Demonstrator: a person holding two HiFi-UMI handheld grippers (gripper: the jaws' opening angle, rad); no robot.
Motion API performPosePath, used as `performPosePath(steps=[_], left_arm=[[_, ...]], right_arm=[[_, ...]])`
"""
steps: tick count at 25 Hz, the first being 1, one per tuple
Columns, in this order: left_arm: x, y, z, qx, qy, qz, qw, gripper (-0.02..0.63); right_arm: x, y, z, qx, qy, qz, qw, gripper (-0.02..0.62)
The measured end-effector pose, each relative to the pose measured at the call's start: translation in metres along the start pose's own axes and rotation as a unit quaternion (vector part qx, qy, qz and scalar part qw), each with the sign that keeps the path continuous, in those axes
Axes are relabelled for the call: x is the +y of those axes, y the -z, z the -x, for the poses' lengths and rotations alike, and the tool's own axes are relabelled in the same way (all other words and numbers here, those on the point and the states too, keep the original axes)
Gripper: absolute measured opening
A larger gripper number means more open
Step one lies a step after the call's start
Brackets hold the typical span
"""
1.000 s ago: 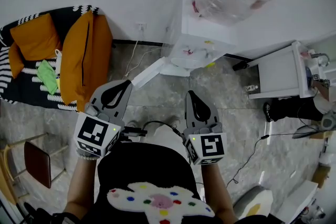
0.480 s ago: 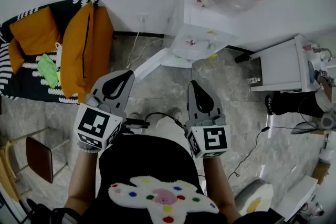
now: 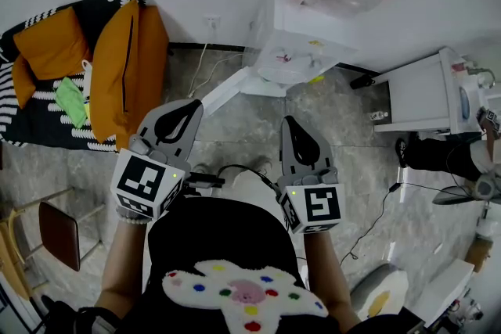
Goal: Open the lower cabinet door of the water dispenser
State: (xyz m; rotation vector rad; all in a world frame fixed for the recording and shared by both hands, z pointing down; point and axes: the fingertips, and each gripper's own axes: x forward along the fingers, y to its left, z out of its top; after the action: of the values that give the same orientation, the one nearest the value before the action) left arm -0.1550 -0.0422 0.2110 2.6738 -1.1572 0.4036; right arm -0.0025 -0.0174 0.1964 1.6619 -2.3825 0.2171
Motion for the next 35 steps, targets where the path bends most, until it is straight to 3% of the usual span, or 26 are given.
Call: performPosePath(steps=[35], left_arm=[[0.0, -0.002, -0.002, 0.0, 0.007, -0.006, 1.0, 0.012]], right_arm=[[-0.002, 0.013, 0.004, 0.01, 0.0, 0.033, 0.999, 0.003]])
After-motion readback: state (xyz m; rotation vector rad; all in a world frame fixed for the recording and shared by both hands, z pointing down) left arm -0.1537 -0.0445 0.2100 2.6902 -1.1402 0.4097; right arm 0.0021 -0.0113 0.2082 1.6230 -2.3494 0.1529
